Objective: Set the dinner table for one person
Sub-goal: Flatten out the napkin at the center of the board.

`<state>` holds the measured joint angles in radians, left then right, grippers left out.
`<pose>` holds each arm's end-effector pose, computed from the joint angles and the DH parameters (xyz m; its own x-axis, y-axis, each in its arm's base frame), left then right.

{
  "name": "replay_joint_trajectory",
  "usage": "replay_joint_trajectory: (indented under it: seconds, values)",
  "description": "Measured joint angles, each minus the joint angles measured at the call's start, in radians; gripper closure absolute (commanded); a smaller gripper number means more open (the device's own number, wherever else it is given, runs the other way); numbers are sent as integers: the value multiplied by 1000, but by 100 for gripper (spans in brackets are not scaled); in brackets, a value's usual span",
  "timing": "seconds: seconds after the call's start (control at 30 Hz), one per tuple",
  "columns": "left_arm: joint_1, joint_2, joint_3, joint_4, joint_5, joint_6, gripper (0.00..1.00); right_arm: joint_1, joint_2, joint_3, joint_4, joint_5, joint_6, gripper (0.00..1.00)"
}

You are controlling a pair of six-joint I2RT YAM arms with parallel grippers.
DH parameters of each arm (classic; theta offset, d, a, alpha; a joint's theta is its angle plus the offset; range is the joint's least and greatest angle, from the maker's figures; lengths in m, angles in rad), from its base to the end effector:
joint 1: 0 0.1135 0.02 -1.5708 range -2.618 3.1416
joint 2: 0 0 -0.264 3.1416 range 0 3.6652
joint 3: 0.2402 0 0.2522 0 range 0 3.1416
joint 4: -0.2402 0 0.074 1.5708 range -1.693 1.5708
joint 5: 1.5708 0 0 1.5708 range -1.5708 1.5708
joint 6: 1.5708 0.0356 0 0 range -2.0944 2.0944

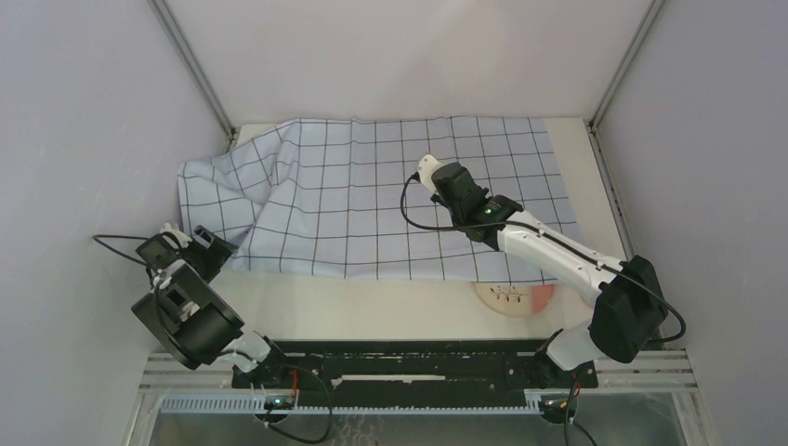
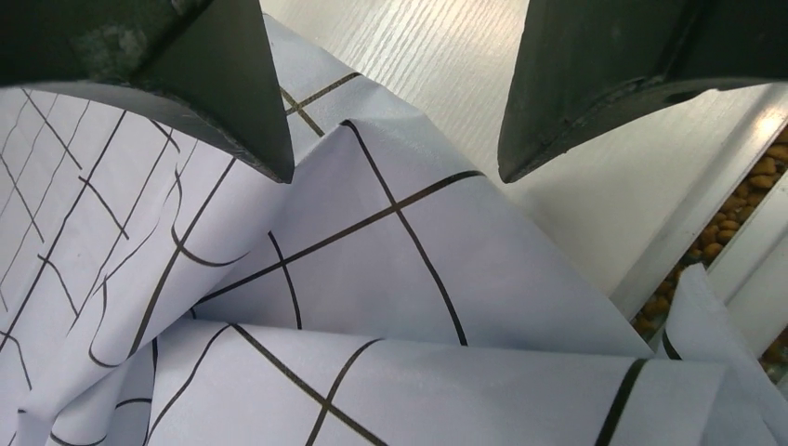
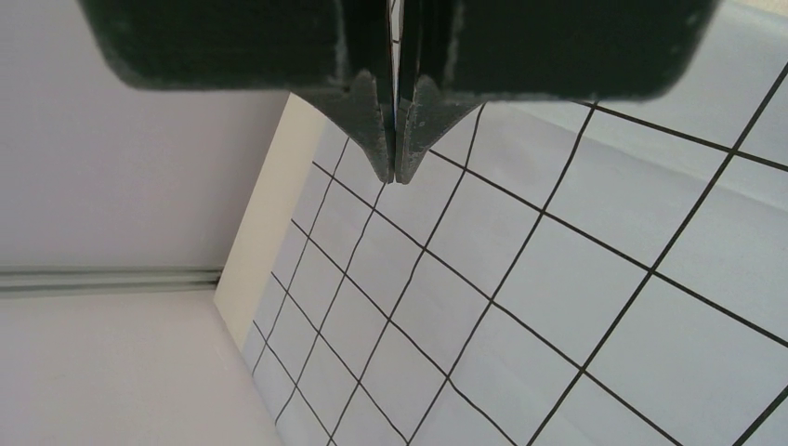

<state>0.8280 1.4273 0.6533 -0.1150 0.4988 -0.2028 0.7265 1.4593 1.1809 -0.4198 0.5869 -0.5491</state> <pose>0.1922 0.1842 0.1647 -0.4252 -0.7245 -0.5425 -0.5396 0.6841 -0.4907 0.2538 0.1992 0.2996 -0.2867 -0.8362 -0.4676 -0.4521 0.5484 -0.7035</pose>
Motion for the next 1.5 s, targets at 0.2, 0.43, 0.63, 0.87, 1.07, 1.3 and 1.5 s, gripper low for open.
replay_joint_trajectory:
  seconds: [0.2,0.43,0.63,0.87,1.07,1.3,1.5]
  values:
    - [0,21,0,56,-9,-31,37,13,13,0,1,11,-8,99]
    - [-1,49,0,66,-1,-35,40,27,14,0,1,26,-17,98]
    - [-1,49,0,43,6,-35,61,27,14,0,5,36,-25,99]
    - [-1,49,0,16,12,-28,99,27,14,0,6,37,-24,100]
    - [-4,30,8,-60,20,-14,100,24,16,0,3,15,2,100]
    - [-19,-109,156,-306,42,46,100,-33,113,47,-52,-154,136,100]
    - [-59,-190,340,-479,78,89,100,-41,242,93,-93,-274,217,100]
